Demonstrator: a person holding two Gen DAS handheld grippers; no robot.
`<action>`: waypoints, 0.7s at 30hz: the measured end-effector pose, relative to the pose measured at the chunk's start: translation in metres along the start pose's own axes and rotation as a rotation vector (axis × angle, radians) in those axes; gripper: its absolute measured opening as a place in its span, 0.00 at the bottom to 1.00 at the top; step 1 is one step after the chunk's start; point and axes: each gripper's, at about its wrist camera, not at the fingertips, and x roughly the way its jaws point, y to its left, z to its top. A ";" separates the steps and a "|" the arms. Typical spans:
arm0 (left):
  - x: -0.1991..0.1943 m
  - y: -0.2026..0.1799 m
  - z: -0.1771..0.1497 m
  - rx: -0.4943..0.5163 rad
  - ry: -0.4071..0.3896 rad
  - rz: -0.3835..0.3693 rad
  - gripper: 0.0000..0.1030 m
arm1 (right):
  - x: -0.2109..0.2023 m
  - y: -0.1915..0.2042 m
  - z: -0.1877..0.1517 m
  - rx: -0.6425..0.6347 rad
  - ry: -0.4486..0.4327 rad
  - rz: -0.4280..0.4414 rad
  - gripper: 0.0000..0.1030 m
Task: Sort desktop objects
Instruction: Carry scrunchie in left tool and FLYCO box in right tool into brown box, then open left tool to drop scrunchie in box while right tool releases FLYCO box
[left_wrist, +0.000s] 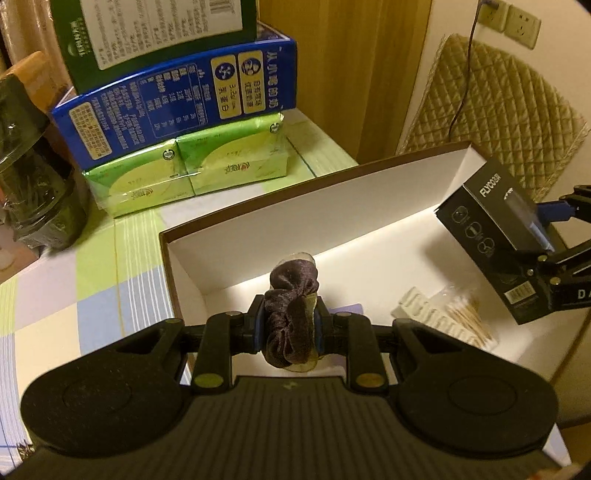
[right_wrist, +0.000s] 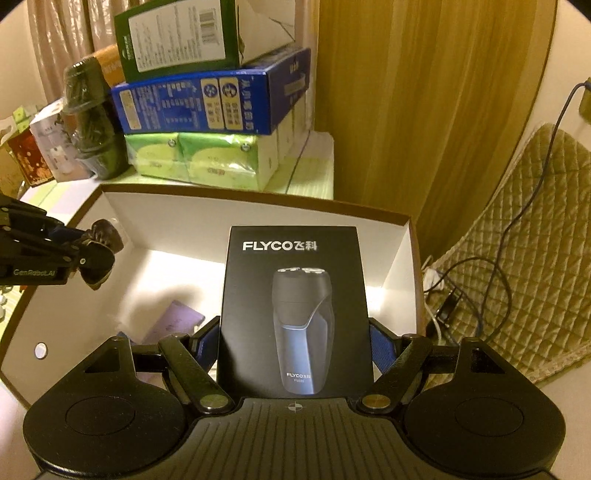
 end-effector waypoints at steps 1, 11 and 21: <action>0.003 0.000 0.001 0.002 0.006 0.005 0.20 | 0.001 0.000 0.000 -0.003 0.002 0.000 0.74; 0.028 0.003 0.006 -0.006 0.061 0.018 0.25 | 0.016 0.000 0.006 -0.028 0.026 0.000 0.74; 0.028 0.007 0.005 -0.013 0.053 0.023 0.45 | 0.029 0.004 0.011 -0.038 0.050 0.012 0.74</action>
